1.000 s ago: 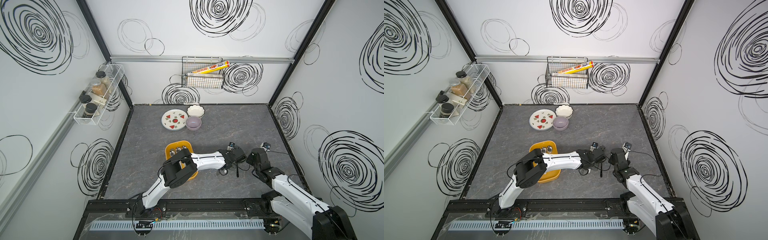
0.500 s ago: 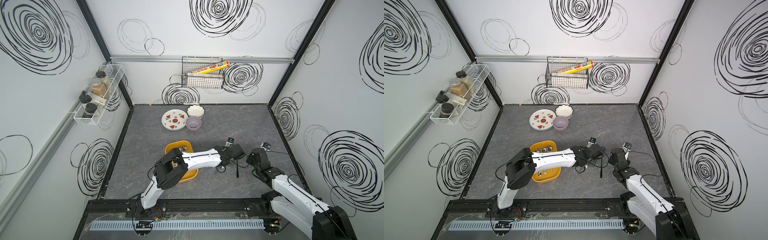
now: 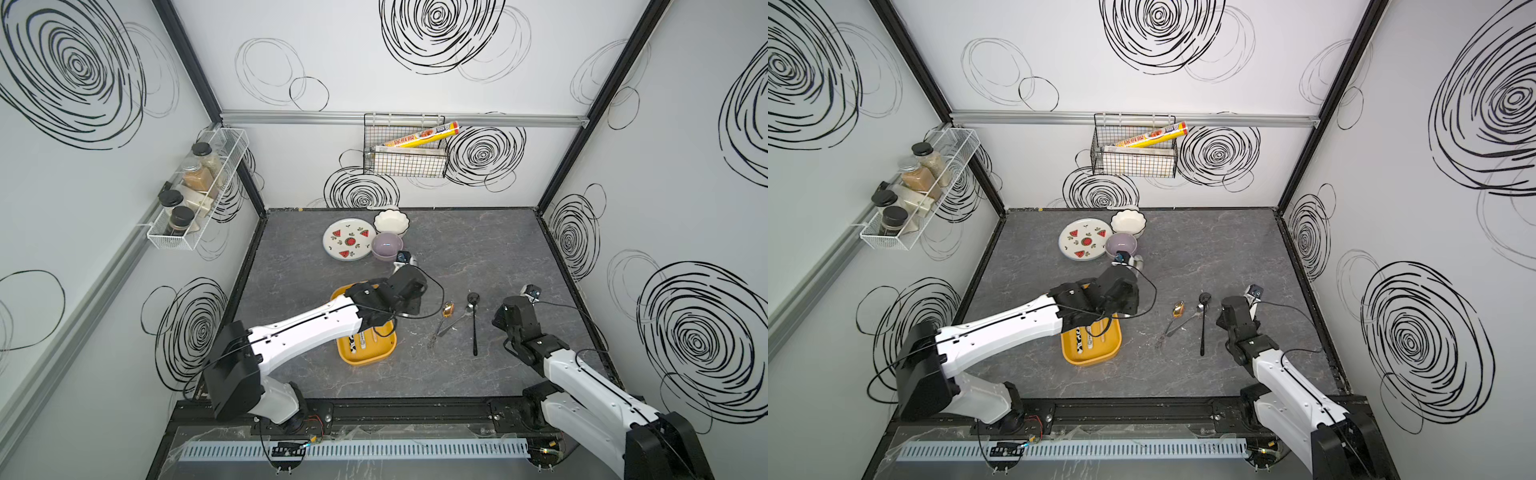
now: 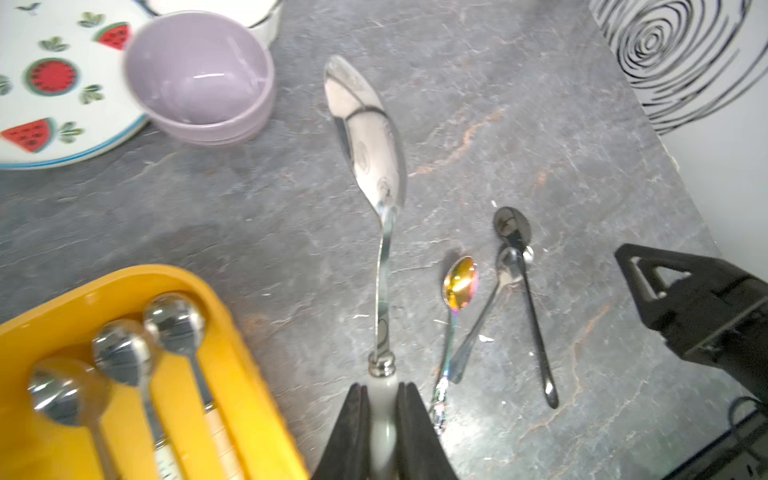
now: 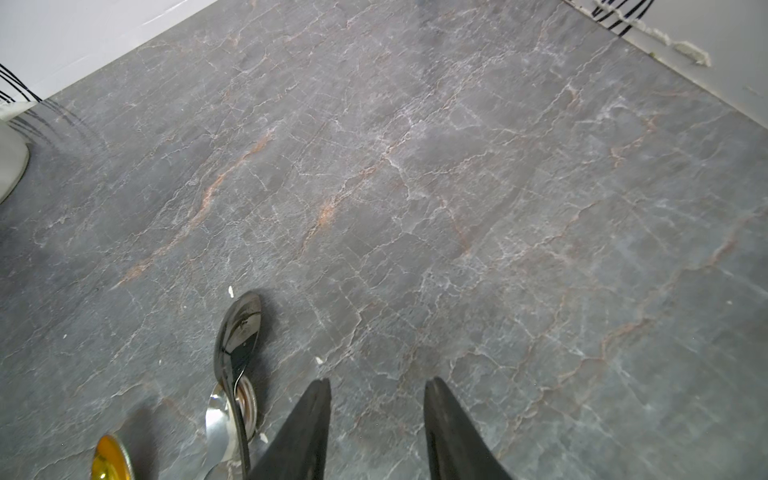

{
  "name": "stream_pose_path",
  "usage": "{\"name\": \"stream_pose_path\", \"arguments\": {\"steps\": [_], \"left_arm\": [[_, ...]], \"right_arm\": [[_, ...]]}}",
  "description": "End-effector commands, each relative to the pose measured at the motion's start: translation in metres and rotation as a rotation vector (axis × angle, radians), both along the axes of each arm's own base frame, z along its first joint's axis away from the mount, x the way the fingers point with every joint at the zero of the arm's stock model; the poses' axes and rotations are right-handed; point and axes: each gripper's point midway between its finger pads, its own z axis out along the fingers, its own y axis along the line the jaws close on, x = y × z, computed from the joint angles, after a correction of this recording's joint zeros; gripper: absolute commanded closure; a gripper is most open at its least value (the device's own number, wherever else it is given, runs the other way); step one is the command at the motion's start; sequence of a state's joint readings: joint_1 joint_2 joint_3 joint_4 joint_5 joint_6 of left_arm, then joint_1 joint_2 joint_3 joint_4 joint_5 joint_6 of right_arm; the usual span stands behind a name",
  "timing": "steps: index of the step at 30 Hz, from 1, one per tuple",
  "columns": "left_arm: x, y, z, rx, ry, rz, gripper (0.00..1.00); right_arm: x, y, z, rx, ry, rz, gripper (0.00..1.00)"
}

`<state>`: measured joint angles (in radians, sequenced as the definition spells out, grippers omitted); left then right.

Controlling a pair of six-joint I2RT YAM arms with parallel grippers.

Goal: Put the spoon into the storage box
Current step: Place the spoon in the storage box.

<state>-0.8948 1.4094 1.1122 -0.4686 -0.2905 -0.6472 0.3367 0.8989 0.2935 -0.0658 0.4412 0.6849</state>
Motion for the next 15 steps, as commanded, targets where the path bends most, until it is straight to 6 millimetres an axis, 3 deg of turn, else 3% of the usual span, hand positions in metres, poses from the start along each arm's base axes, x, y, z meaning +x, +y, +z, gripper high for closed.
{"name": "stream_pose_path", "arguments": {"steps": [1, 6, 15], "left_arm": [[-0.005, 0.039, -0.012, 0.034, 0.025, 0.060, 1.00], [-0.015, 0.094, -0.032, 0.156, 0.081, 0.195, 1.00], [-0.028, 0.132, -0.084, 0.351, 0.179, 0.317, 1.00]], "right_arm": [[0.001, 0.000, 0.000, 0.004, -0.018, 0.007, 0.58], [0.001, 0.002, 0.000, 0.007, -0.017, 0.016, 0.58], [0.001, 0.003, 0.000, 0.009, -0.016, 0.020, 0.58]]}}
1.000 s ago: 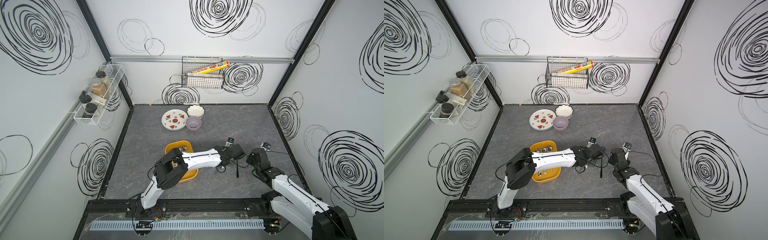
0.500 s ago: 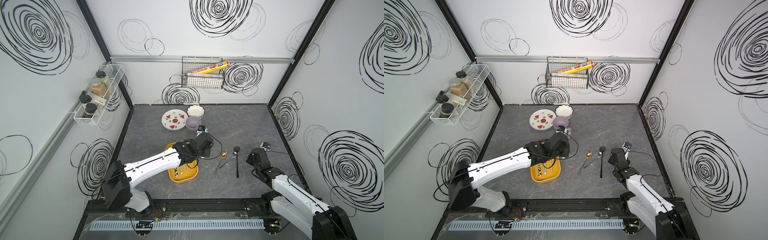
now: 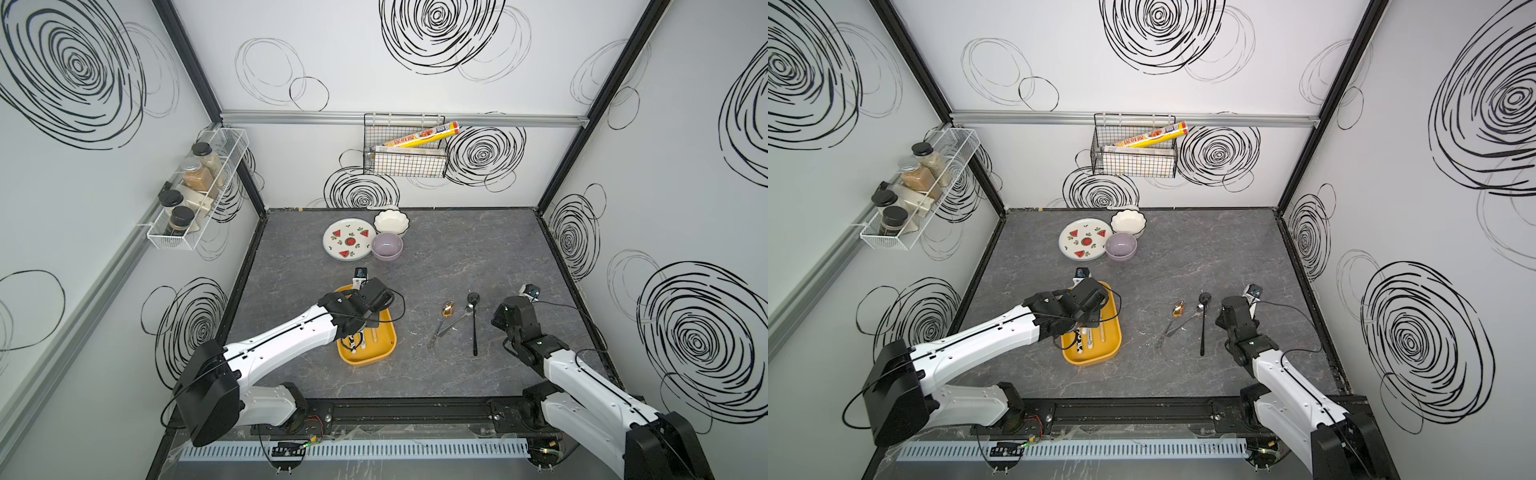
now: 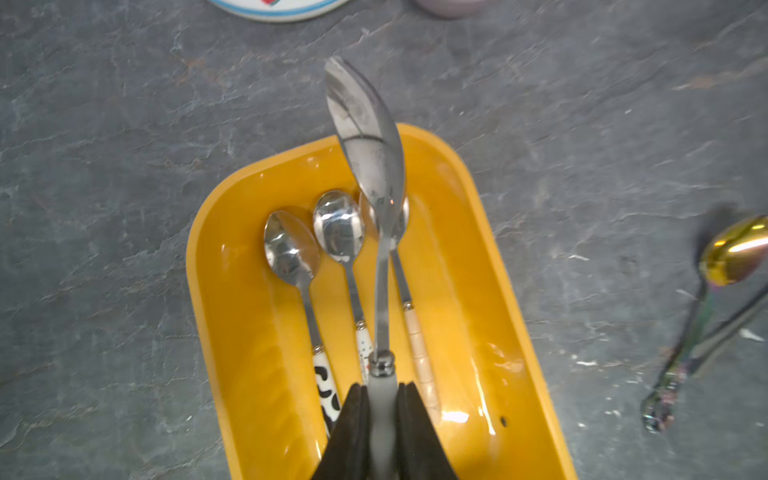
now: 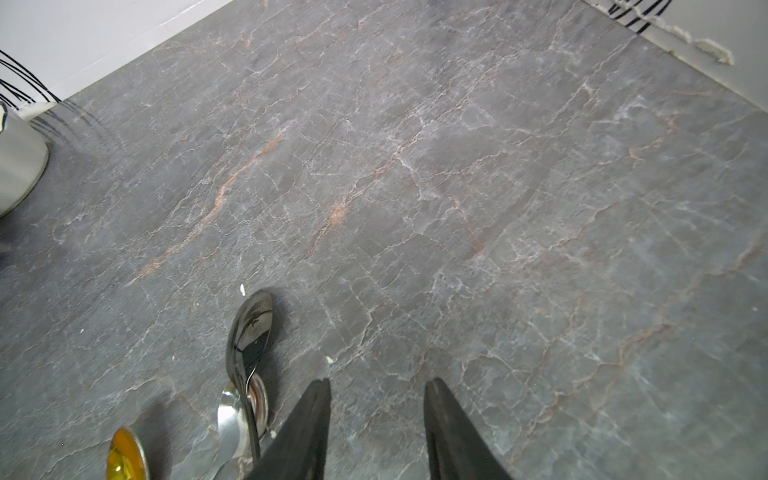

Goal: Put the spoon into the storage box
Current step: Place the spoon in the storage box.

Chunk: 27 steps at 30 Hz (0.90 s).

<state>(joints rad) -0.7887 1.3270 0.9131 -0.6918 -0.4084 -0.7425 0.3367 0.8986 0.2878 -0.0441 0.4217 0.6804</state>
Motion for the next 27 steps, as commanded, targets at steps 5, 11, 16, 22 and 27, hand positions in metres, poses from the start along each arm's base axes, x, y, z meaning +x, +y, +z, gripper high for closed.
{"name": "stream_pose_path", "arguments": {"steps": [5, 11, 16, 22, 27], "left_arm": [[0.000, 0.030, -0.037, 0.207, 0.055, 0.103, 1.00], [0.002, 0.039, -0.052, 0.291, 0.071, 0.144, 1.00], [0.001, 0.042, -0.065, 0.333, 0.099, 0.145, 1.00], [0.002, 0.037, -0.071, 0.348, 0.104, 0.130, 1.00], [0.003, 0.036, -0.078, 0.370, 0.118, 0.122, 0.96]], "right_arm": [[-0.001, -0.001, 0.000, -0.005, -0.009, 0.005, 0.58], [-0.001, -0.001, 0.000, -0.003, -0.010, 0.005, 0.58], [0.000, 0.000, 0.000, -0.003, -0.010, 0.009, 0.58], [-0.001, 0.000, 0.000, -0.002, -0.010, 0.010, 0.58], [-0.001, 0.000, 0.000, -0.003, -0.010, 0.010, 0.58]]}}
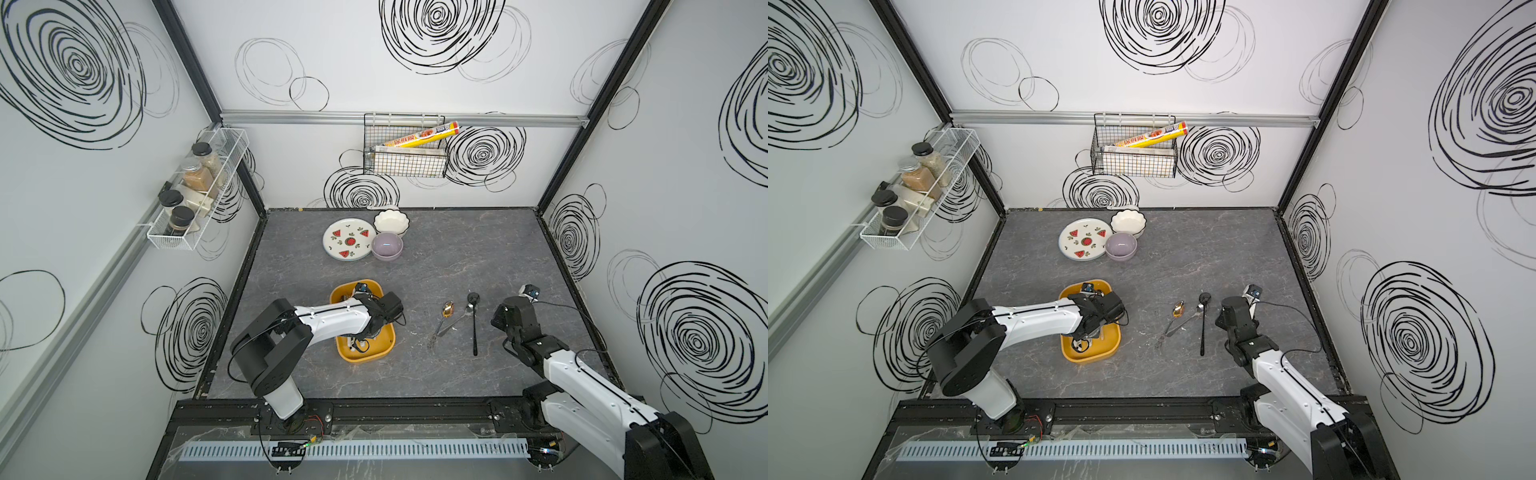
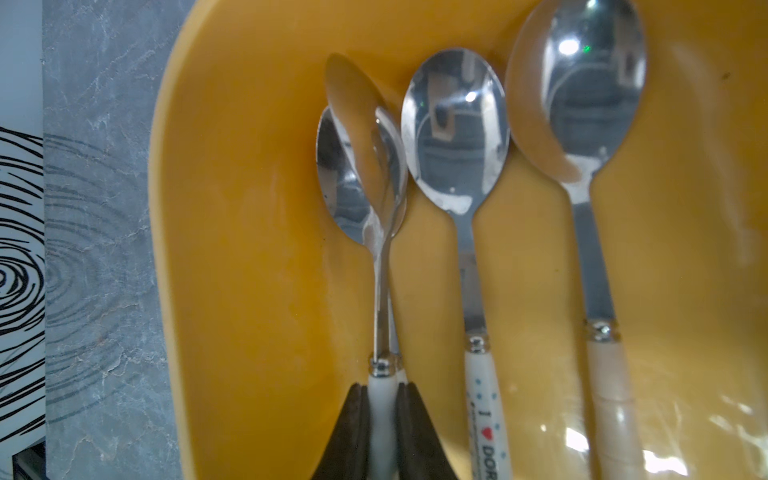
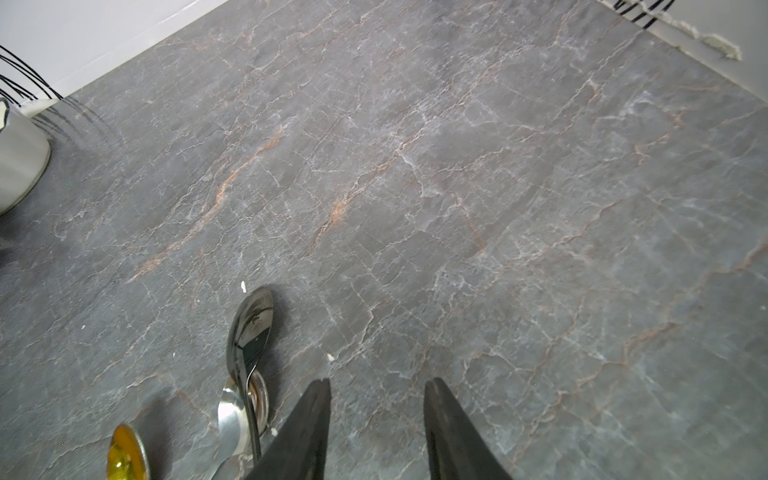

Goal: Put the spoon into the storage box
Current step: Place the spoon in the storage box.

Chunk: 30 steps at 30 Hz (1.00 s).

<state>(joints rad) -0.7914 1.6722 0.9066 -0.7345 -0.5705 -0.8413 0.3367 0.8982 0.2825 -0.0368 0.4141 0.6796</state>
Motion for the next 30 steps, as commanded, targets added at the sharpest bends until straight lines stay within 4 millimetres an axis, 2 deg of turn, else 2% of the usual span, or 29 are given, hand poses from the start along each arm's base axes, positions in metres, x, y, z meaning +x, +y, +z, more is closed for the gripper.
{"name": "stream_pose_path", "arguments": {"steps": [1, 7, 13, 15, 16, 17, 19, 20, 27, 30], "left_arm": [[0.006, -0.001, 0.000, 0.027, -0.019, 0.000, 0.95], [0.006, -0.005, -0.004, 0.036, -0.006, -0.015, 0.82], [0.009, -0.013, 0.005, 0.021, -0.025, -0.032, 0.79], [0.013, -0.018, 0.016, 0.003, -0.056, -0.039, 0.73], [0.015, -0.021, 0.022, -0.011, -0.069, -0.042, 0.63], [0.017, -0.026, 0.030, -0.033, -0.087, -0.050, 0.59], [0.021, -0.031, 0.045, -0.073, -0.118, -0.059, 0.56], [0.022, -0.032, 0.052, -0.089, -0.133, -0.062, 0.51], [0.025, -0.030, 0.098, -0.190, -0.237, -0.053, 0.49], [0.023, -0.027, 0.106, -0.274, -0.256, -0.049, 0.49]], "right_arm": [[0.000, -0.001, 0.001, -0.008, -0.010, 0.003, 0.58], [0.000, -0.001, 0.001, -0.007, -0.011, 0.005, 0.58], [0.000, 0.000, 0.001, -0.005, -0.009, 0.008, 0.58], [0.000, 0.000, 0.001, -0.004, -0.011, 0.007, 0.58], [0.000, 0.000, 0.001, -0.005, -0.011, 0.008, 0.58], [0.000, -0.001, 0.000, -0.005, -0.010, 0.008, 0.58], [0.000, 0.000, 0.000, -0.005, -0.010, 0.009, 0.58], [0.000, 0.000, 0.001, -0.006, -0.011, 0.009, 0.58], [0.000, 0.000, 0.001, -0.004, -0.011, 0.010, 0.58], [0.000, 0.001, 0.001, -0.001, -0.013, 0.017, 0.58]]}}
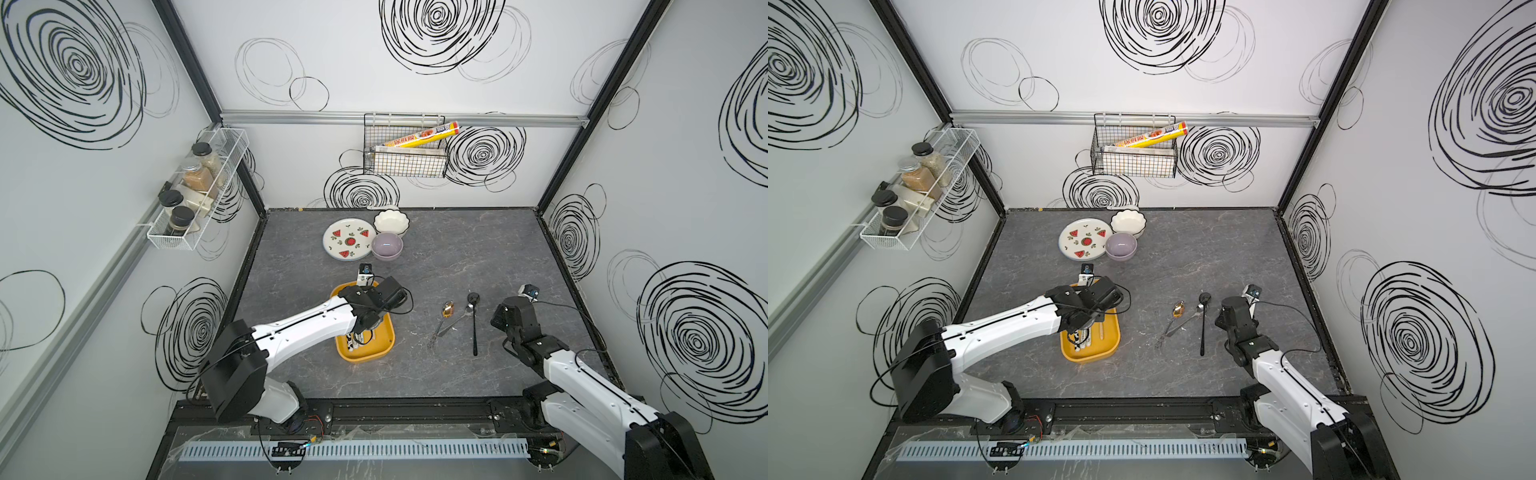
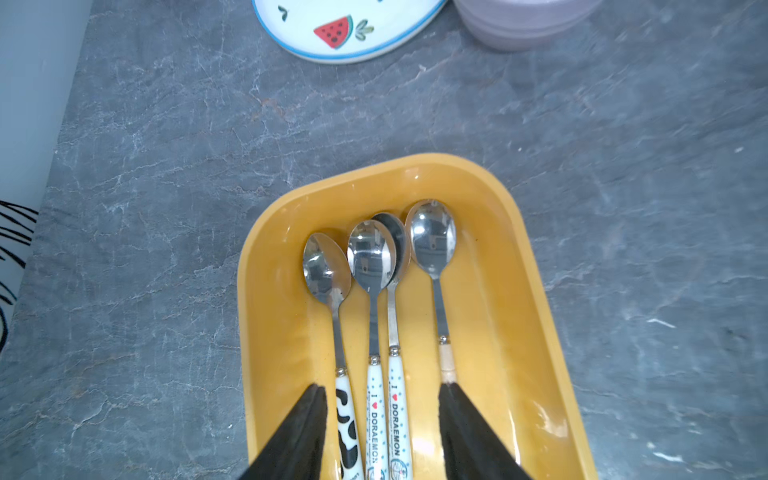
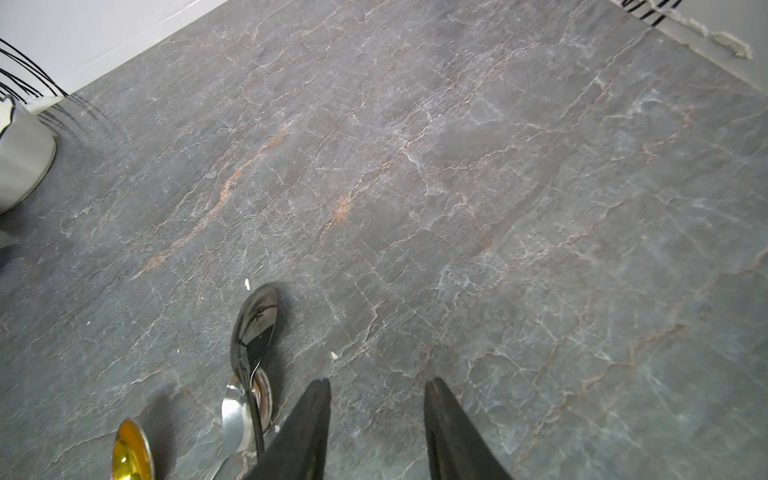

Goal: Put the spoon into the storage box
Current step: Place the spoon in the storage box, then pick up the spoon from the center of the board.

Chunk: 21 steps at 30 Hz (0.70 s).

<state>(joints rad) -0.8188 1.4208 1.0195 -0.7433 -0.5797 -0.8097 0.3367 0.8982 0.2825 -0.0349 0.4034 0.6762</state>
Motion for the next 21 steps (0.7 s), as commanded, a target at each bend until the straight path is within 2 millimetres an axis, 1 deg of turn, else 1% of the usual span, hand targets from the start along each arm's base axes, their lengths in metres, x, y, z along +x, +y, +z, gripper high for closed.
{"name": "stream_pose_path", "arguments": {"steps": [1, 2, 5, 8, 10, 11, 13, 15, 17, 21], "left_arm": [[-0.003, 0.010, 0.009, -0.066, -0.009, -0.004, 0.49], [-0.005, 0.012, 0.011, -0.091, -0.009, -0.004, 0.49], [-0.011, 0.024, 0.026, -0.143, -0.035, 0.000, 0.48], [-0.017, 0.044, 0.043, -0.188, -0.088, 0.013, 0.38], [-0.021, 0.055, 0.054, -0.223, -0.129, 0.017, 0.35], [-0.023, 0.057, 0.061, -0.246, -0.158, 0.019, 0.30], [-0.026, 0.051, 0.074, -0.306, -0.198, -0.027, 0.29], [-0.028, 0.052, 0.080, -0.327, -0.231, -0.031, 0.29], [-0.028, 0.055, 0.082, -0.331, -0.250, -0.020, 0.28], [-0.029, 0.051, 0.084, -0.354, -0.260, -0.049, 0.28]], "right_arm": [[0.001, 0.000, 0.001, -0.005, -0.016, 0.011, 0.58], [0.000, 0.000, 0.001, -0.006, -0.014, 0.015, 0.58], [0.002, 0.005, 0.002, 0.005, -0.018, 0.039, 0.58], [0.004, 0.017, 0.002, 0.026, -0.014, 0.106, 0.58], [0.008, 0.030, 0.010, 0.039, -0.003, 0.182, 0.58], [0.010, 0.035, 0.014, 0.036, 0.008, 0.210, 0.58], [0.014, 0.044, 0.024, 0.040, 0.041, 0.260, 0.59], [0.016, 0.059, 0.030, 0.063, 0.083, 0.319, 0.59], [0.015, 0.078, 0.027, 0.095, 0.158, 0.380, 0.60], [0.007, 0.119, 0.020, 0.057, 0.261, 0.462, 0.59]]}}
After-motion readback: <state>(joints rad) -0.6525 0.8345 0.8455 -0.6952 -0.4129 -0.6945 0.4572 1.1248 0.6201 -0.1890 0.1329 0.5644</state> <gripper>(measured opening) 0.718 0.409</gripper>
